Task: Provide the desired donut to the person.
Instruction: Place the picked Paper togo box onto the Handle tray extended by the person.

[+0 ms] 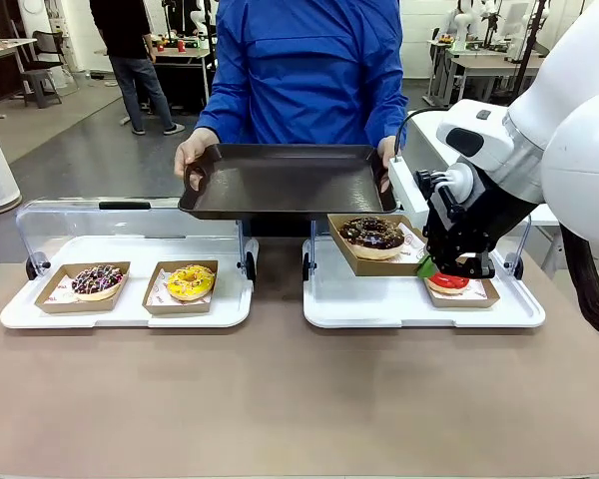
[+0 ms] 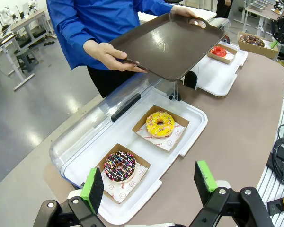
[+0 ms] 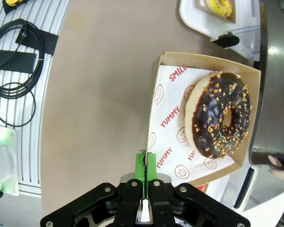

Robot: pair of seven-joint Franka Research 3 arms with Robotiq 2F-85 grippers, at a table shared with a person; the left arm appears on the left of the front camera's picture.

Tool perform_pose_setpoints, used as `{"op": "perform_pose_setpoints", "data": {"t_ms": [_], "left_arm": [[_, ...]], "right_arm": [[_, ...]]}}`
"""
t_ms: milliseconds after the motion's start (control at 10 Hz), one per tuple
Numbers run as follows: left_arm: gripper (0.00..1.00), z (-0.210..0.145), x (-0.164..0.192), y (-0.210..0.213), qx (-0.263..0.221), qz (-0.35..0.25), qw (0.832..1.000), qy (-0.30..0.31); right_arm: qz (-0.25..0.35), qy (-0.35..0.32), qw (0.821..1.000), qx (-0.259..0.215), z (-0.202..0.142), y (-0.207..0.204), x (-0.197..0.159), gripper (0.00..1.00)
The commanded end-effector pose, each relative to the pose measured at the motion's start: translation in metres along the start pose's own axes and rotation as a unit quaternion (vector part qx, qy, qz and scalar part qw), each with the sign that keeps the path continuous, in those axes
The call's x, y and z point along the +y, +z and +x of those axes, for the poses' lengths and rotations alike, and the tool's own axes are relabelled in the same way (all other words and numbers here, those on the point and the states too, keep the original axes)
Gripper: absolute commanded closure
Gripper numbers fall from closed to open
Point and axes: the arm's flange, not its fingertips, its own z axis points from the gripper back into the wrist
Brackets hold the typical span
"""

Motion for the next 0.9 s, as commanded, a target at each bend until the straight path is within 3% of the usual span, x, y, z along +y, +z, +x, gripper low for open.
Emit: {"op": "perform_pose_setpoints", "data": {"t_ms": [0, 500, 800], "left_arm": [[0.0, 0.0, 0.0, 0.0, -0.003, -0.003, 1.0, 0.003], [0.0, 0.0, 0.0, 0.0, -0.003, -0.003, 1.0, 0.003], [0.0, 0.0, 0.0, 0.0, -0.003, -0.003, 1.0, 0.003]], "right_arm": [[0.001, 0.003, 1.0, -0.001, 0.0, 0.001, 0.001, 1.0], [0.0, 0.0, 1.0, 0.0, 0.0, 0.0, 0.0, 0.98], [-0.016, -0.016, 0.999, 0.038, 0.033, 0.012, -0.065, 0.98]]}}
